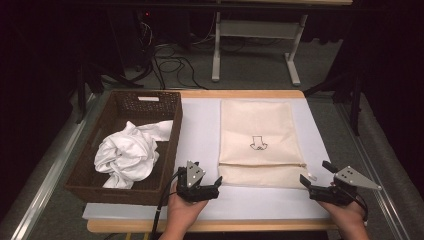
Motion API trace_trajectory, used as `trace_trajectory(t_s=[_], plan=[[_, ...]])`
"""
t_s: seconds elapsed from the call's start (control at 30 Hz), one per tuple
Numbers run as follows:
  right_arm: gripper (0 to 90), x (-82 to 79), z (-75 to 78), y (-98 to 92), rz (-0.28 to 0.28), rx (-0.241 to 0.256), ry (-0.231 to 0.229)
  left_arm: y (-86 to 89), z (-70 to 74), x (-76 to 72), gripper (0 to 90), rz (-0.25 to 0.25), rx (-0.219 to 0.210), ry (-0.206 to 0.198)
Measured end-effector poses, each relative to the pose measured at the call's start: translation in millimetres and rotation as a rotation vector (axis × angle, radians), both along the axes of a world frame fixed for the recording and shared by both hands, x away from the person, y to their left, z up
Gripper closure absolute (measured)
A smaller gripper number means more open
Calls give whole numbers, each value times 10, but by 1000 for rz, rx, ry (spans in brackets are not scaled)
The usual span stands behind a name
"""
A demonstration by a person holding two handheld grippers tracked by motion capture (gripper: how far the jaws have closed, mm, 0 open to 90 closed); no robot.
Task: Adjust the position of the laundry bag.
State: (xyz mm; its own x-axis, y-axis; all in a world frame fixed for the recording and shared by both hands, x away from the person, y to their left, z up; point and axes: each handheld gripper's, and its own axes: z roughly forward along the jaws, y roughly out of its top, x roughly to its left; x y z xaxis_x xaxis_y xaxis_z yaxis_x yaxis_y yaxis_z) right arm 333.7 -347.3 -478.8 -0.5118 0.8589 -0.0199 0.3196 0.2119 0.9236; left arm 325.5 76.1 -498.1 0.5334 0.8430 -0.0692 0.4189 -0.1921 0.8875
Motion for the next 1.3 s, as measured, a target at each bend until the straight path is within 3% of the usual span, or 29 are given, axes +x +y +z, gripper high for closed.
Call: trace_trajectory(t_s=[0.2,0.23,0.3,0.5,0.73,0.87,0.97,1.1,1.23,1.3], plan=[[56,32,-6,17,-6,-57,63,-30,-32,18,105,-7,12,16],[56,47,-31,33,-4,-71,98,-39,-41,22,106,-10,15,19],[59,66,-59,46,-6,-98,124,-83,-78,42,122,-29,32,40],[70,121,-149,47,4,-126,157,-153,-126,97,172,-66,37,73],[156,164,-188,14,-19,-110,191,-237,-153,182,362,-79,48,99],[186,167,-189,12,-24,-93,198,-288,-199,233,490,-91,84,146],[288,175,-200,23,-32,-86,210,-310,-247,268,575,-125,102,202],[336,189,-217,31,-36,-85,220,-309,-250,275,651,-126,96,219],[346,204,-238,27,-38,-83,229,-301,-258,270,841,-152,78,226],[355,203,-239,26,-40,-79,230,-309,-255,253,851,-154,84,223]])
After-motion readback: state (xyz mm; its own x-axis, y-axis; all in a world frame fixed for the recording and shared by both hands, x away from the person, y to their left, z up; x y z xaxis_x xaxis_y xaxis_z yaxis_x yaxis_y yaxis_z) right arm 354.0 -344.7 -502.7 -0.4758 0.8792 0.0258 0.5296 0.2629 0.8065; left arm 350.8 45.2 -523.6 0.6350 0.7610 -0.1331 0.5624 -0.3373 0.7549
